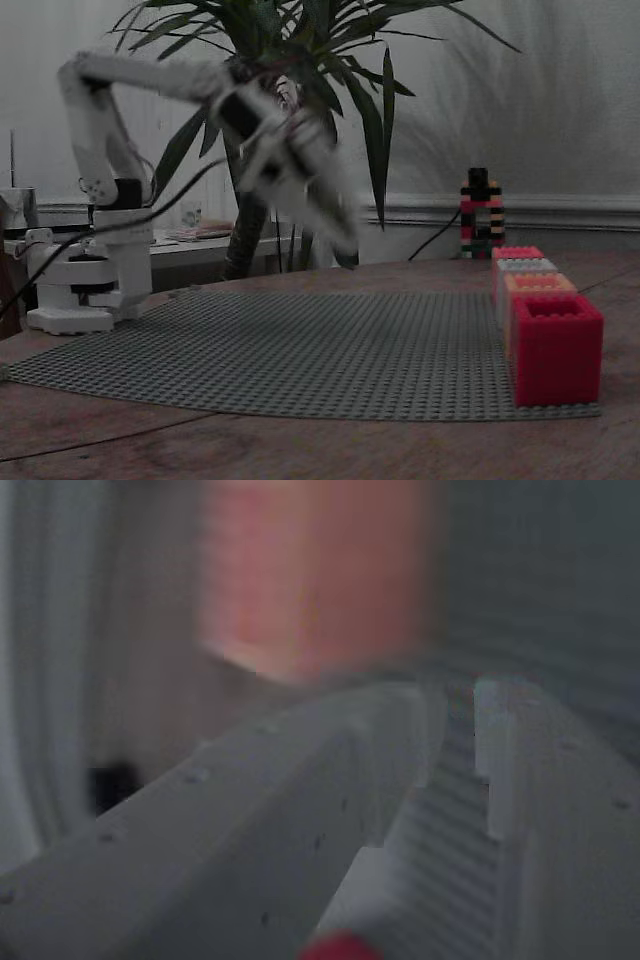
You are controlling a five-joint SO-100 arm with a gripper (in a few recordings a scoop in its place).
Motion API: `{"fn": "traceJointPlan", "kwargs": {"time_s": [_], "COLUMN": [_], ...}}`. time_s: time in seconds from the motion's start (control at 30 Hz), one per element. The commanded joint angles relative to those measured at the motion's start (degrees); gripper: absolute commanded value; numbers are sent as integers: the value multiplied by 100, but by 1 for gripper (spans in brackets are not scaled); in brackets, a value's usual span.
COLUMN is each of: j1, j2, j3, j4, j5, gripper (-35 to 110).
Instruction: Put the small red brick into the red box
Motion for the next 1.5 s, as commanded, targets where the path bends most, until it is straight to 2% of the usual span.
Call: {"fn": "traceJointPlan", "kwargs": {"time_s": [0.0,0.13,0.33,0.63,1.2,1.47], "j1": [-176,-211,-396,-589,-817,-853], "j2": [2065,3155,4245,5300,6574,6627], "j3": [1600,2276,2399,2751,2979,2988], "j4": [290,1046,2610,3727,4412,4438], "j5": [62,352,809,1011,1239,1266], "gripper": [0,0,0,0,0,0]}}
